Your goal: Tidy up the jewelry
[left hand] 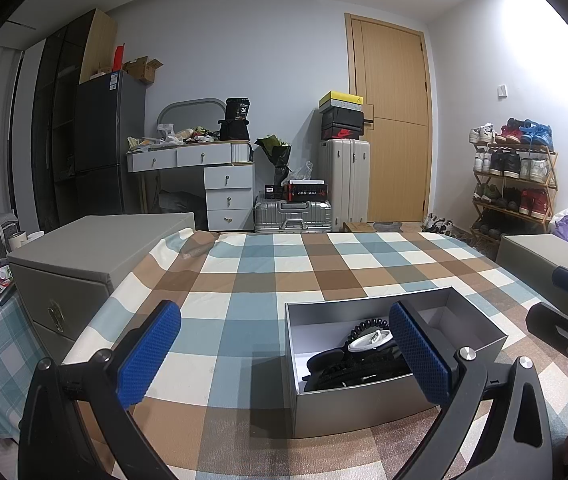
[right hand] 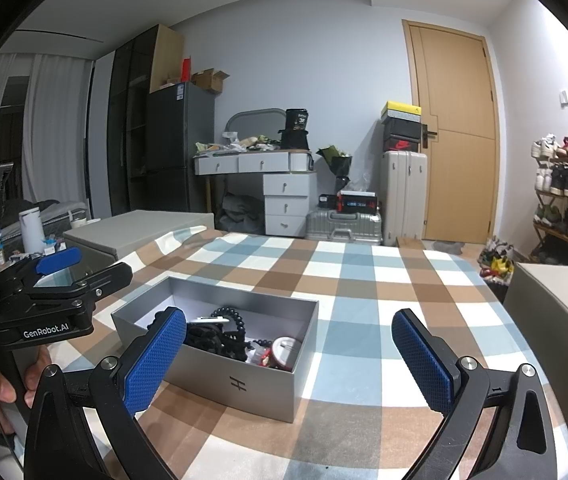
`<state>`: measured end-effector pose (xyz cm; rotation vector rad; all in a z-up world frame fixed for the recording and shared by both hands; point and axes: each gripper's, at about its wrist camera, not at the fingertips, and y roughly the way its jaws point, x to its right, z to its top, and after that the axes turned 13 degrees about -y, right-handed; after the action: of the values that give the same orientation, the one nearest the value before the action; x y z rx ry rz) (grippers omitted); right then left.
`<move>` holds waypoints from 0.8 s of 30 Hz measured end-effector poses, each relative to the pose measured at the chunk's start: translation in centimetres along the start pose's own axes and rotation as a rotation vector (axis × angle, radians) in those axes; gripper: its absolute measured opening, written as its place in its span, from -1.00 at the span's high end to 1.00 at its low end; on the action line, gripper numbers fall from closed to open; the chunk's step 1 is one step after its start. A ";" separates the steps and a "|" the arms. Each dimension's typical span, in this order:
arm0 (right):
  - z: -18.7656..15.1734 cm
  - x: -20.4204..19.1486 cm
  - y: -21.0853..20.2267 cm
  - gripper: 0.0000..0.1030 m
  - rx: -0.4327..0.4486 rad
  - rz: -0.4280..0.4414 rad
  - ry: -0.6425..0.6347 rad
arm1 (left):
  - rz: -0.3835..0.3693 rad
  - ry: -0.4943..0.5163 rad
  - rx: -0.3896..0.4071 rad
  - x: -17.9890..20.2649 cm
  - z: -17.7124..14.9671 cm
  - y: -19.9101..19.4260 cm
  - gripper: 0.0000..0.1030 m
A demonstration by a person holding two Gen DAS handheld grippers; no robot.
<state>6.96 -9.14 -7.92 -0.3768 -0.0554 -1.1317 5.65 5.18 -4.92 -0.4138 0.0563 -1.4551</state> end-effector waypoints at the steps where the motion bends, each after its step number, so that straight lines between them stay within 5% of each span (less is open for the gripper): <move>1: 0.0 0.0 0.0 -1.00 0.000 0.000 0.000 | 0.000 0.000 0.000 0.0 0.0 0.0 -0.97; 24: 0.0 -0.1 0.0 -1.00 0.002 0.000 -0.003 | -0.015 0.006 -0.006 0.3 0.0 0.1 -0.97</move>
<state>6.94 -9.04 -7.93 -0.3772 -0.0592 -1.1307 5.78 4.91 -4.91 -0.4150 0.0626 -1.4714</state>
